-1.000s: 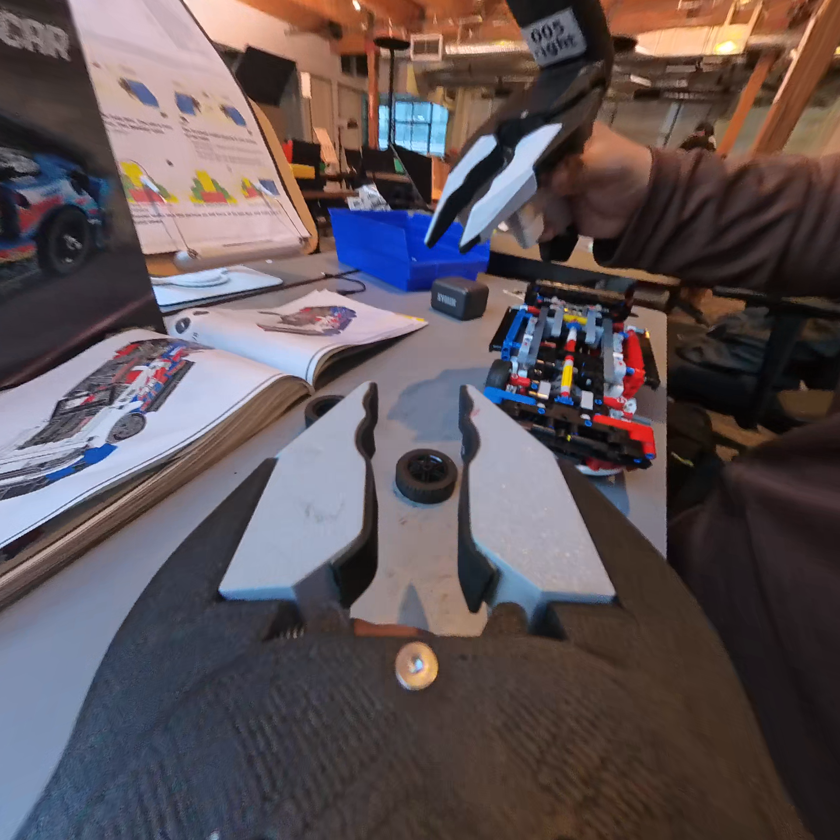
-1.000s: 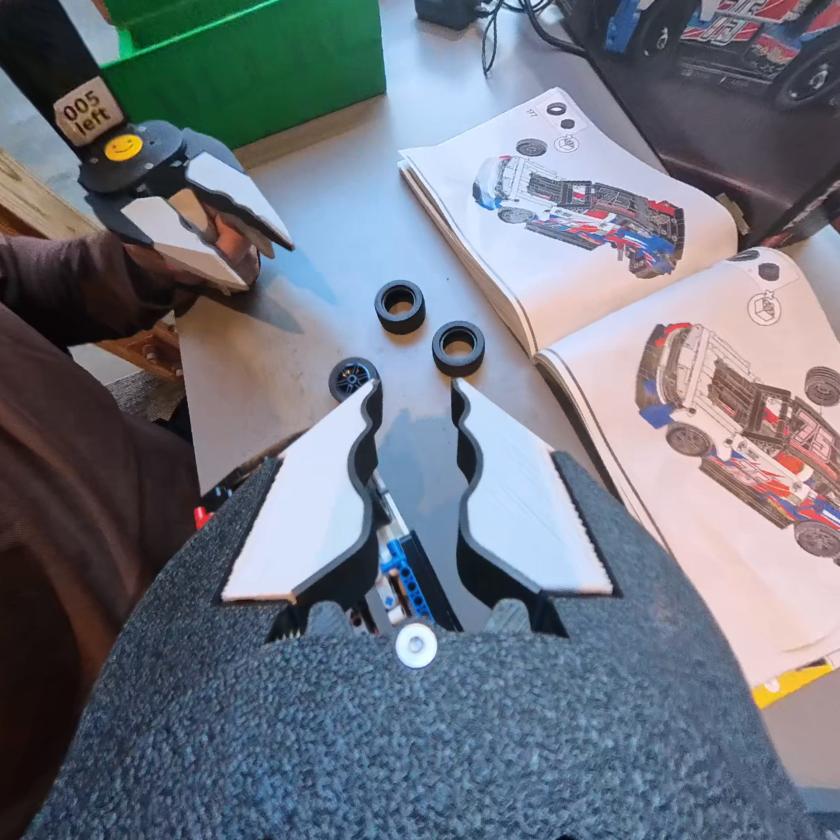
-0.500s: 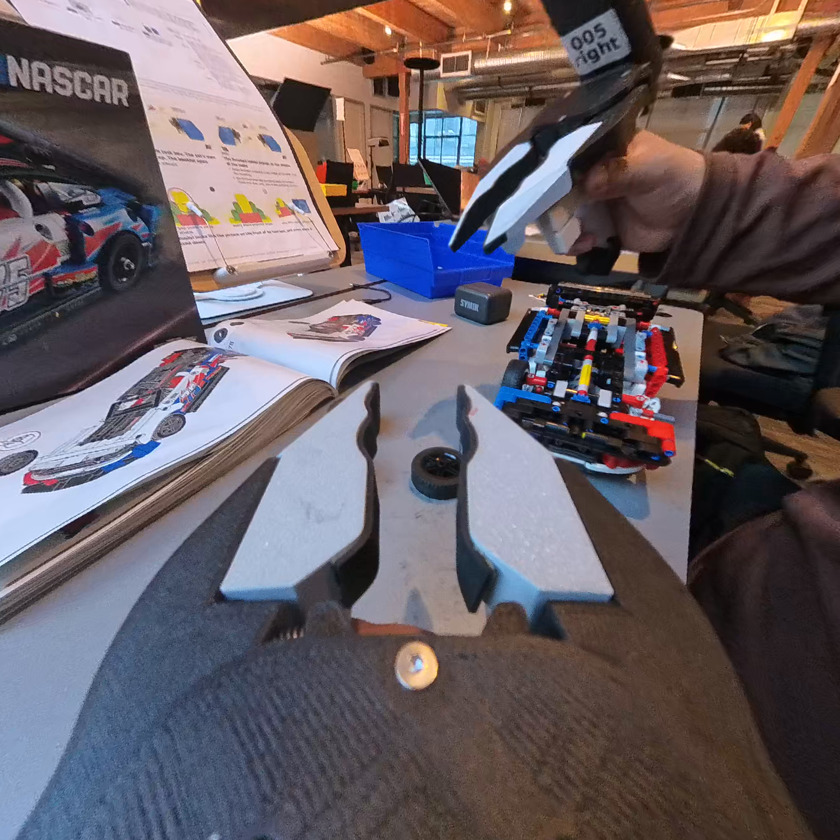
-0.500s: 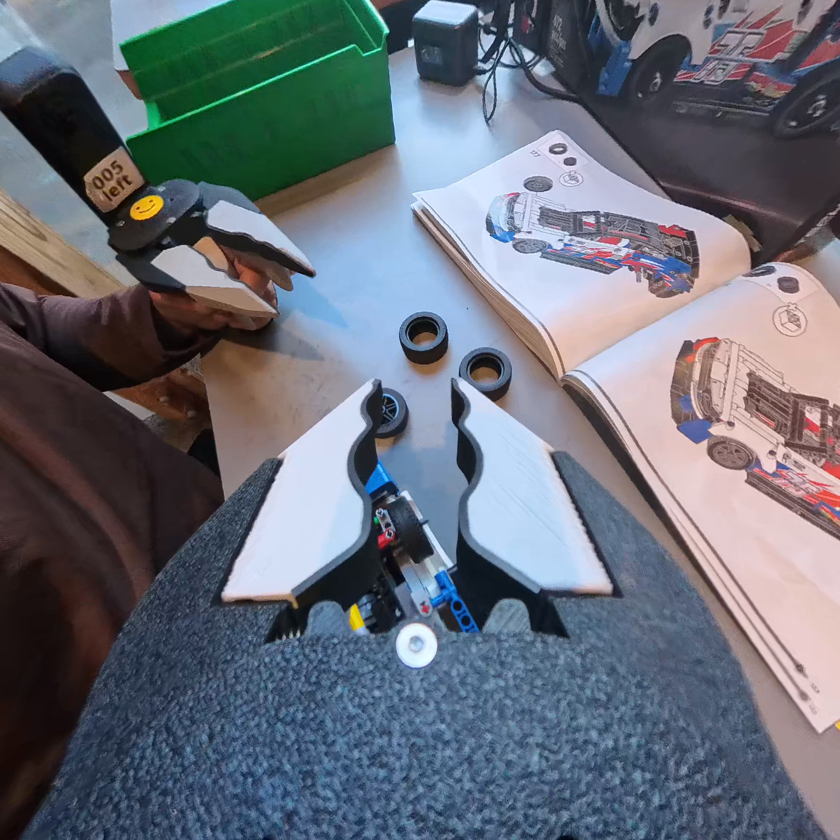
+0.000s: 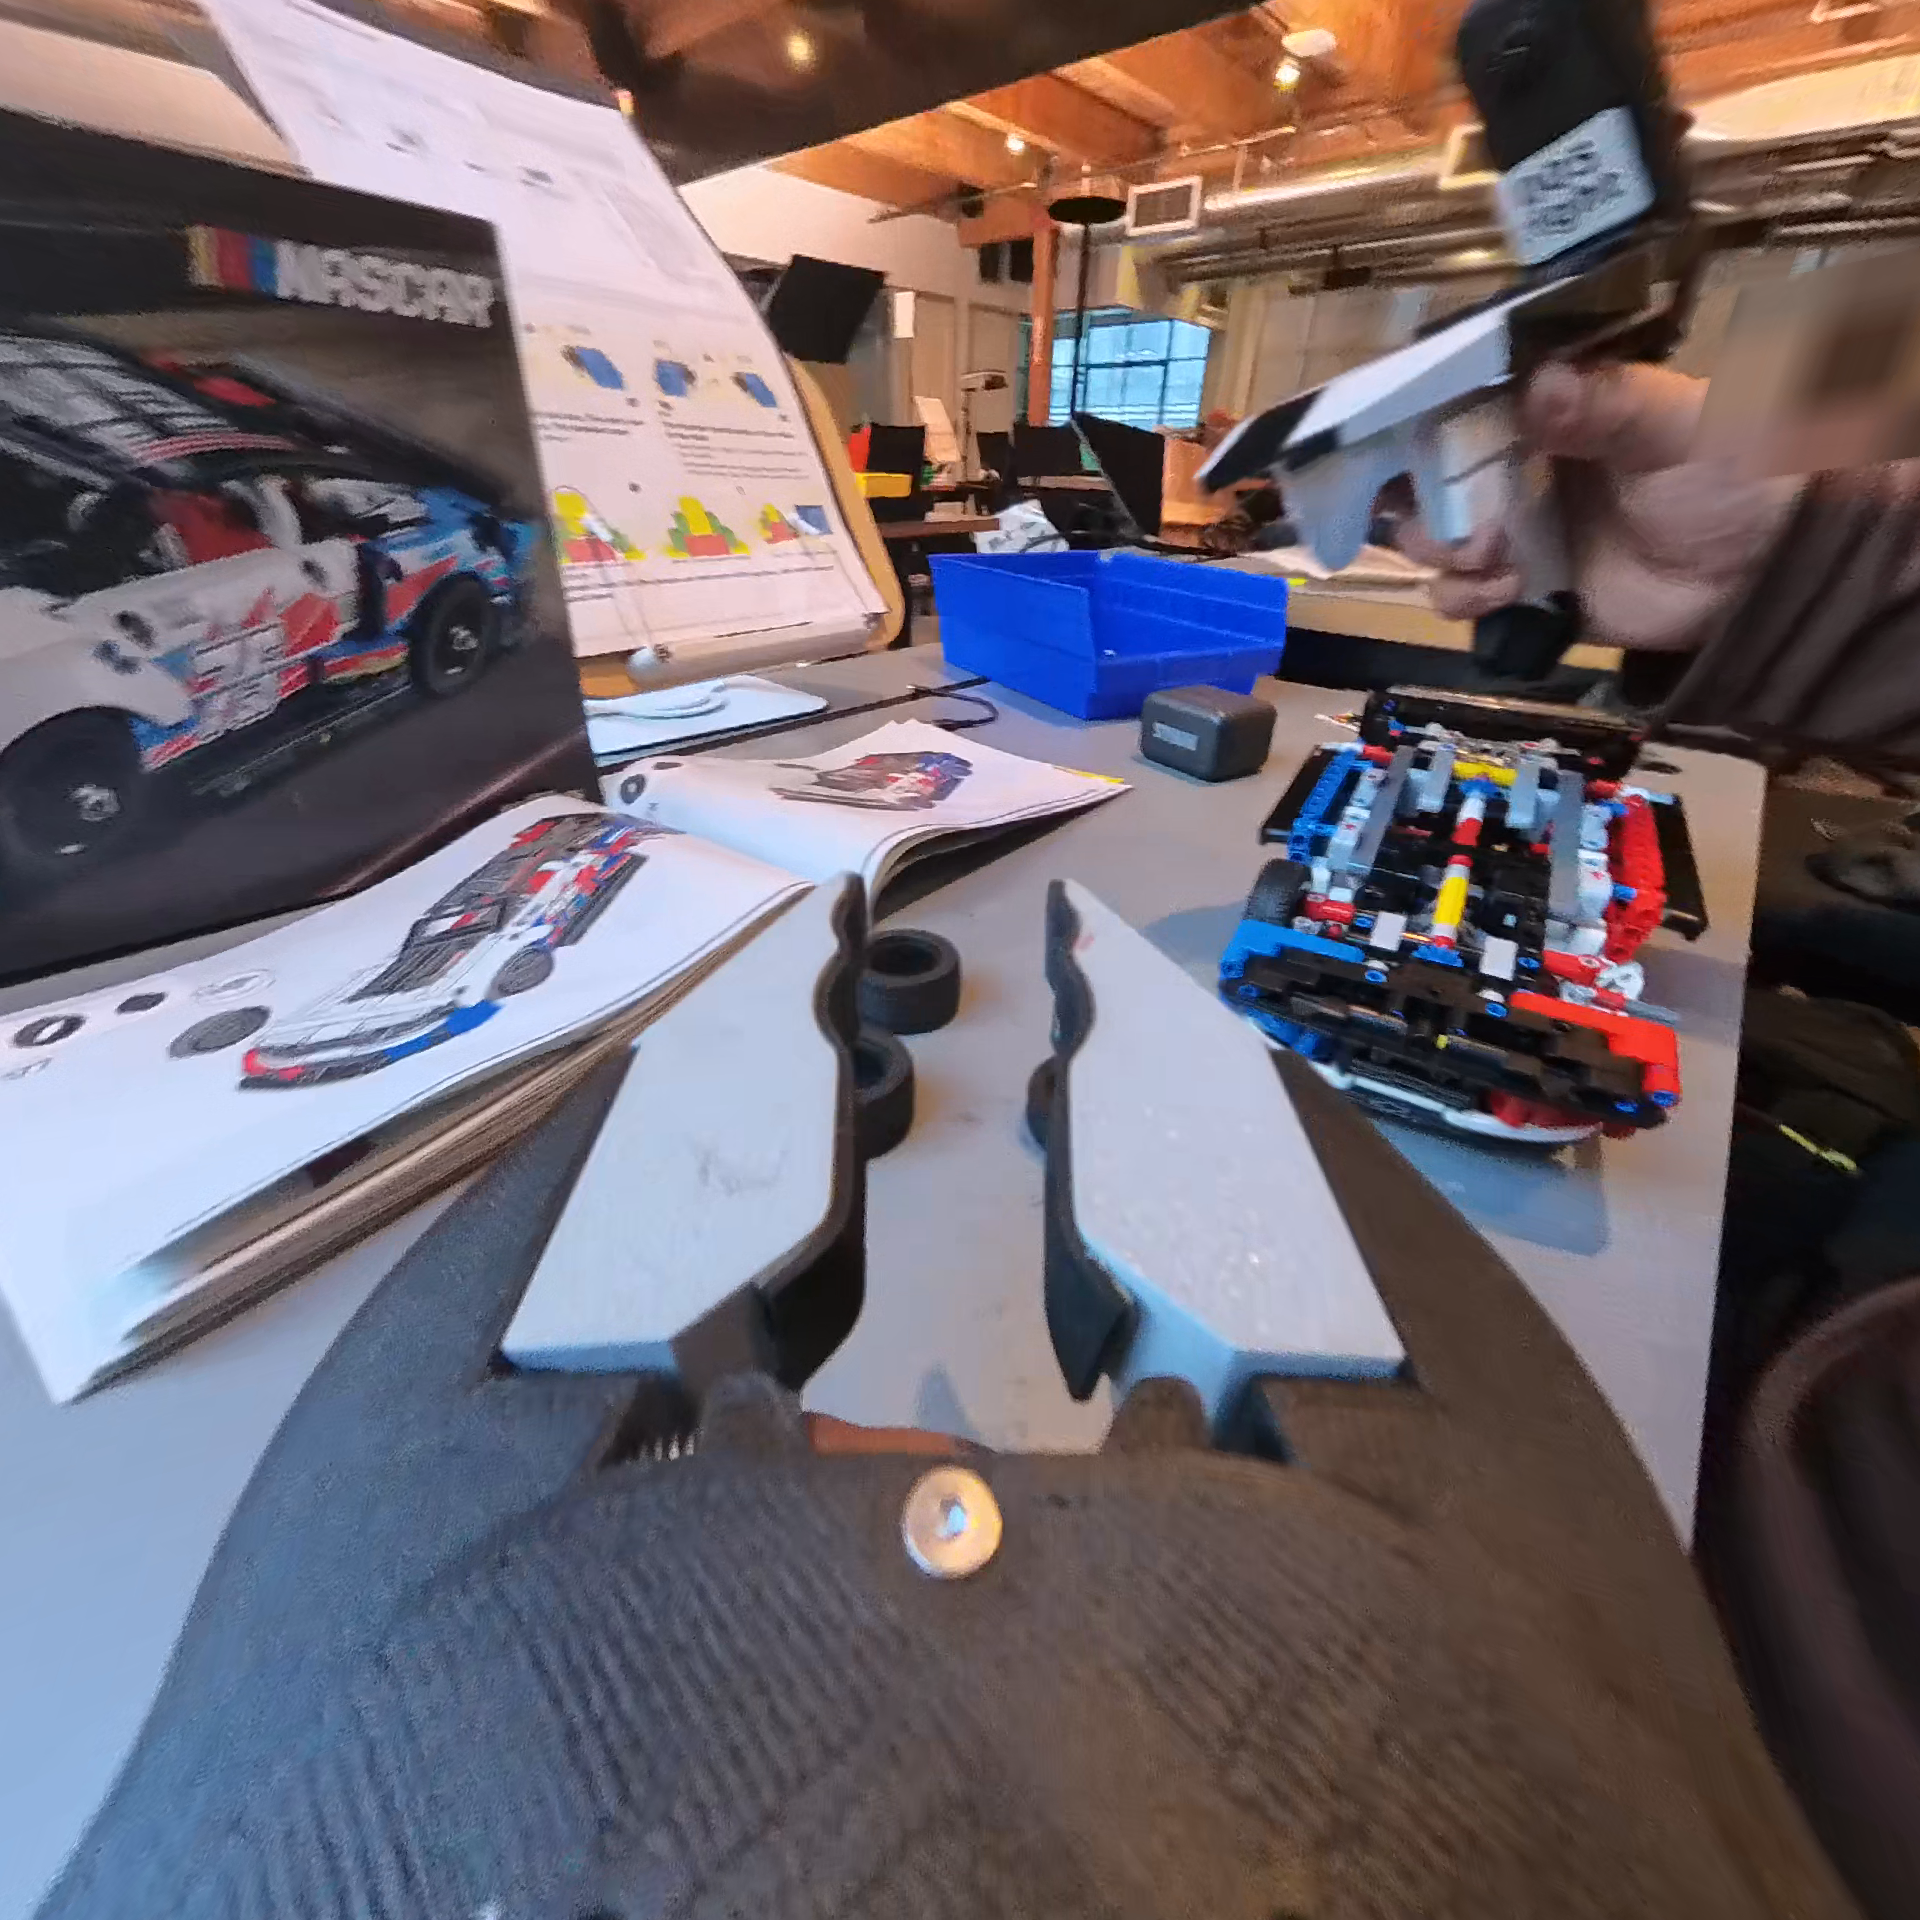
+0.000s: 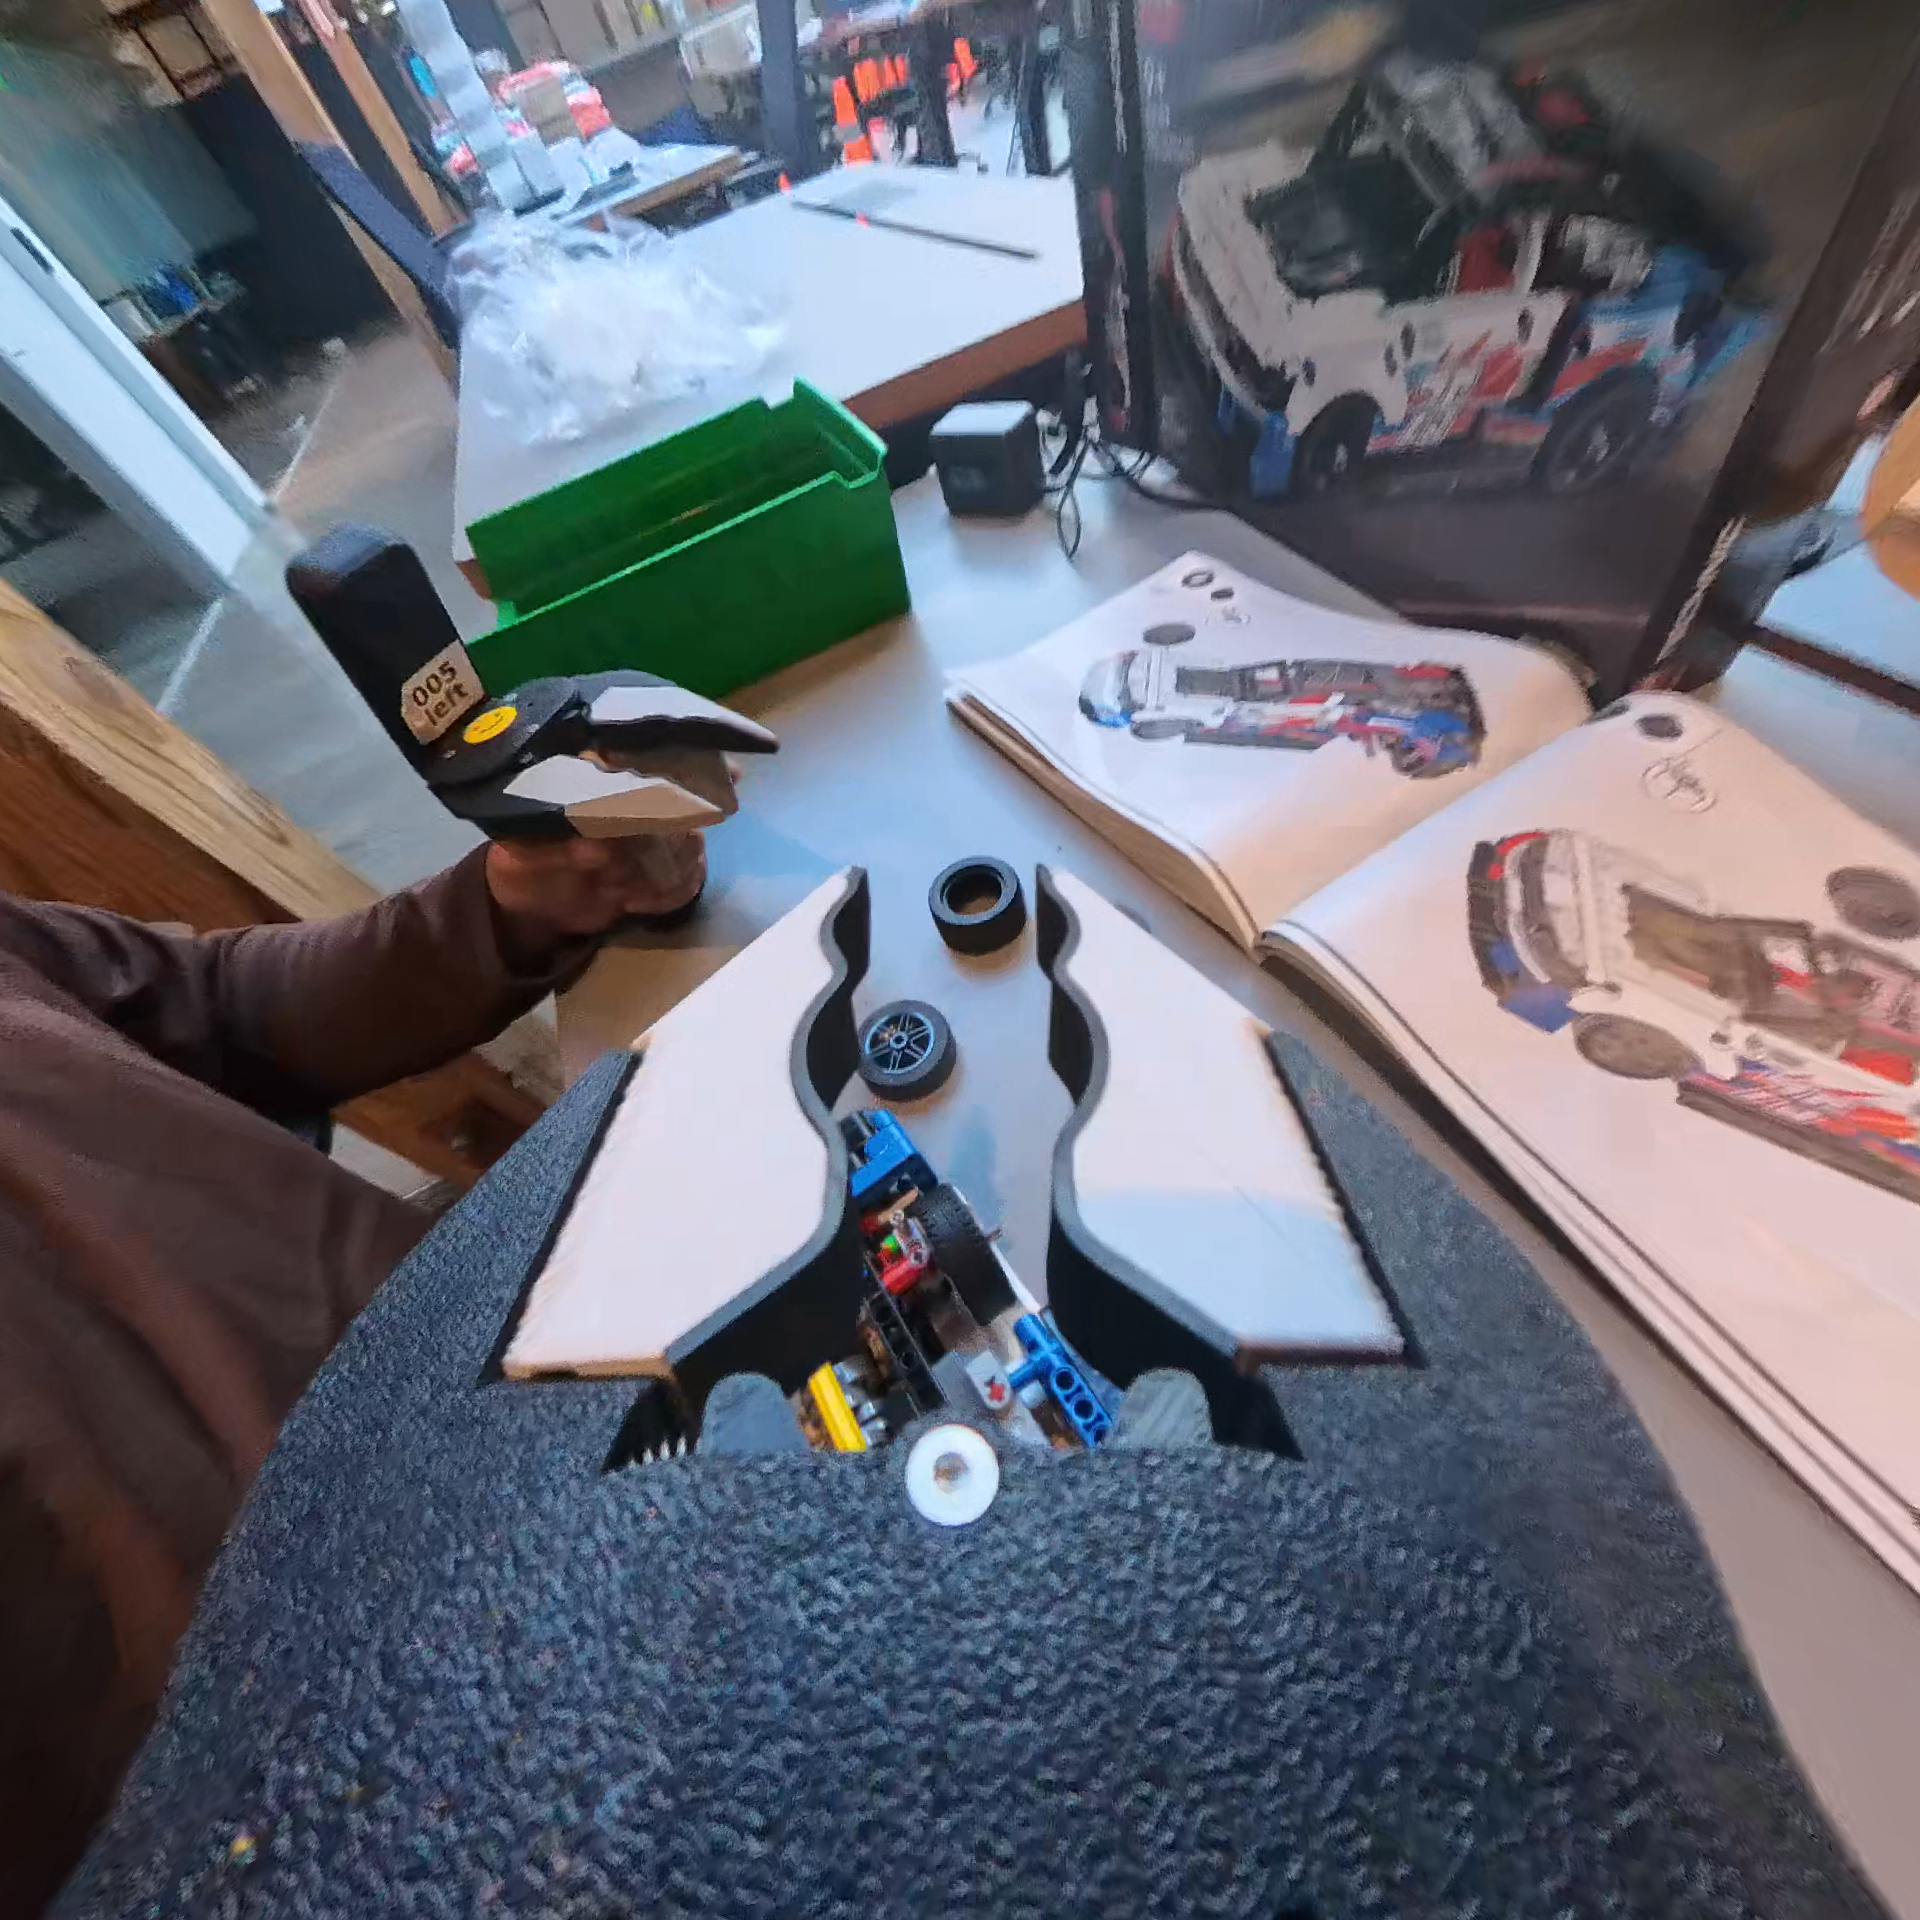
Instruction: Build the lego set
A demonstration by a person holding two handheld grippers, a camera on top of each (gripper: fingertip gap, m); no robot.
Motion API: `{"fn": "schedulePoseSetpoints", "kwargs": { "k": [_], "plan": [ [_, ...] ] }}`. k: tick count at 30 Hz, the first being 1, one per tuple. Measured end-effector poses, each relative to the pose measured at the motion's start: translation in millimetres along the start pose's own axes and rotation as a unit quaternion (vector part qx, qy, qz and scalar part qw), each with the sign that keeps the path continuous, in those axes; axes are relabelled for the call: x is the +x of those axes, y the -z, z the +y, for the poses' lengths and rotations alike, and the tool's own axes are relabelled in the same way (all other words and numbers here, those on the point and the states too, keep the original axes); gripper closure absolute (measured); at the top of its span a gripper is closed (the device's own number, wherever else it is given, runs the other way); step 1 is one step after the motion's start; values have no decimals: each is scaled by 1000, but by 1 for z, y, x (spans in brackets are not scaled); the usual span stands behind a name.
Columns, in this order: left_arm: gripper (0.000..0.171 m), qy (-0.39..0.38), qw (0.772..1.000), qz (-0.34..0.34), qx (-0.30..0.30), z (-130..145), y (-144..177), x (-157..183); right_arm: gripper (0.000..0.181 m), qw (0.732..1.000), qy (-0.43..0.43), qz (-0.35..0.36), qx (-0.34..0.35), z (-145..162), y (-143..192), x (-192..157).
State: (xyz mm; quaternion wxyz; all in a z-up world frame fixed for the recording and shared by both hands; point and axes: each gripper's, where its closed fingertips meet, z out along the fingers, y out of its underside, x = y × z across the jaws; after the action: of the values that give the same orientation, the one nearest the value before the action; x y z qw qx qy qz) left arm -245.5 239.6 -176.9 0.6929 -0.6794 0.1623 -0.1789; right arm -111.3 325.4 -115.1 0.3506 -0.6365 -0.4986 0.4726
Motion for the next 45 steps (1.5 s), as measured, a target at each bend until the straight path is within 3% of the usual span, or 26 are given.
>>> {"fn": "schedulePoseSetpoints", "kwargs": {
  "k": [4,7,10,14,19,25,27,33,35,40,45],
  "plan": [
    [140,3,996,-20,-88,19,25,-24,154,999,42,31,15,0,26,-20],
    [139,47,989,27,-138,26,37,-13,155,996,68,57,-1,20,46,-32],
    [139,37,982,54,-176,31,24,8,154,994,85,69,-20,39,58,-37],
    [130,-19,964,88,-251,62,-9,39,153,992,103,63,-42,56,67,-43],
    [122,-66,944,77,-314,89,-39,43,152,991,117,41,-53,70,80,-48],
    [119,-92,915,62,-389,111,-44,41,151,990,128,18,-65,89,97,-44],
    [131,-92,918,58,-382,113,-47,43,151,989,132,13,-72,94,101,-38],
    [118,-45,918,33,-391,116,-50,38,151,990,124,1,-63,92,120,-6],
    [131,-41,918,44,-392,116,-51,38,151,992,113,1,-57,89,125,8],
    [131,-83,922,28,-376,112,-57,27,152,995,96,3,-32,82,130,31],
    [131,-161,940,1,-301,86,-71,24,152,997,75,1,-23,85,128,39]
  ]
}}
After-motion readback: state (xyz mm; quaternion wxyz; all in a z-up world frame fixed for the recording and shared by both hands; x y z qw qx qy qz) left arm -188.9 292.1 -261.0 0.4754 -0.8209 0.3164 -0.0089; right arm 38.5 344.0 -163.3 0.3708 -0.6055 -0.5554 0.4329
